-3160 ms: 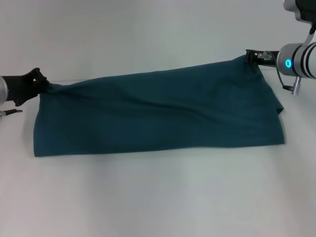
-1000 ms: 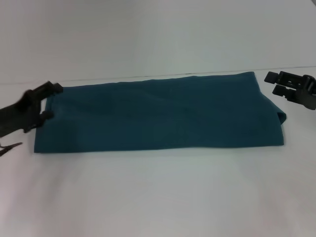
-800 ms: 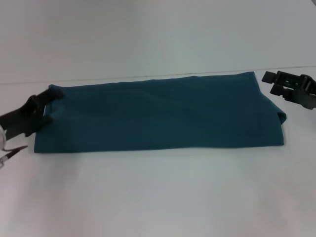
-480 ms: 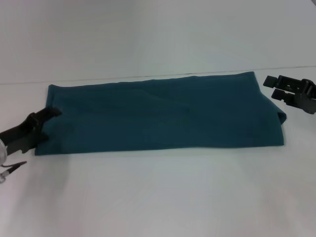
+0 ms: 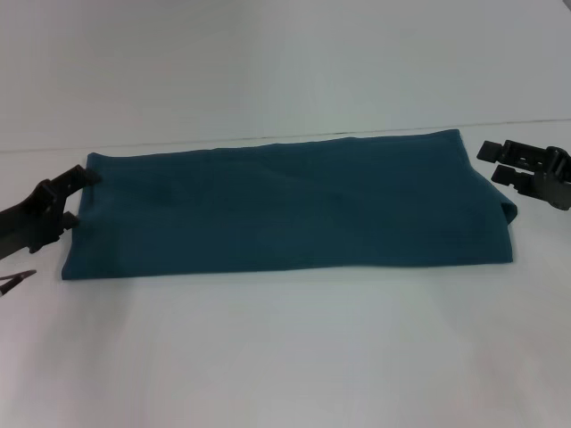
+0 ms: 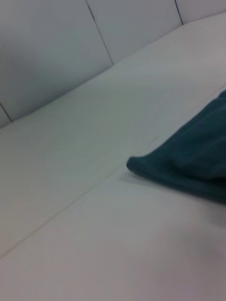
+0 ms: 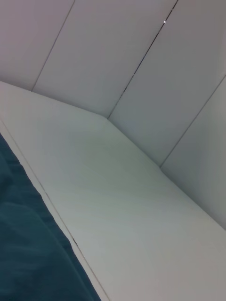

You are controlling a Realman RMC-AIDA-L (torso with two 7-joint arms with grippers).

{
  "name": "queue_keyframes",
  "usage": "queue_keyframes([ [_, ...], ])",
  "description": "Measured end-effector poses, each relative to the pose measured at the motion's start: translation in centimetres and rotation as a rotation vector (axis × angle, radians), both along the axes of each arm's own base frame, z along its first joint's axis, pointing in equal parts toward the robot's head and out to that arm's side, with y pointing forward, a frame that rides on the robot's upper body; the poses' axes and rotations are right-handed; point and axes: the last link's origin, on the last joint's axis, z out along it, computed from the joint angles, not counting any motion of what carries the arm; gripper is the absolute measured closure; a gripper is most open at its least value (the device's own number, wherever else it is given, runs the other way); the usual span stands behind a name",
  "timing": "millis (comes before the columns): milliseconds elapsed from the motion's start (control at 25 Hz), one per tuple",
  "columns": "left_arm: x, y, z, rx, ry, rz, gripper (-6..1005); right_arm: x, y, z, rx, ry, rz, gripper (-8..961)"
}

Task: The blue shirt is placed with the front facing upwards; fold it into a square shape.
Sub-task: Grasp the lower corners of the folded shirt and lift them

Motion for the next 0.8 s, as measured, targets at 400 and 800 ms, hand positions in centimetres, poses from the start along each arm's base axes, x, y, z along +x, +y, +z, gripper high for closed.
queue_keyframes([
  [400,1.5,2.1,-1.2,0.022,0.048,0.020,72,0.1,-0.1,-0.2,-0.004,0.000,-0.004,255],
  [800,0.2,1.2,-3.1,-0.030,0.072,0.073,73,0.7,-0.4,-0.5,-0.006,0.000,-0.030,254],
])
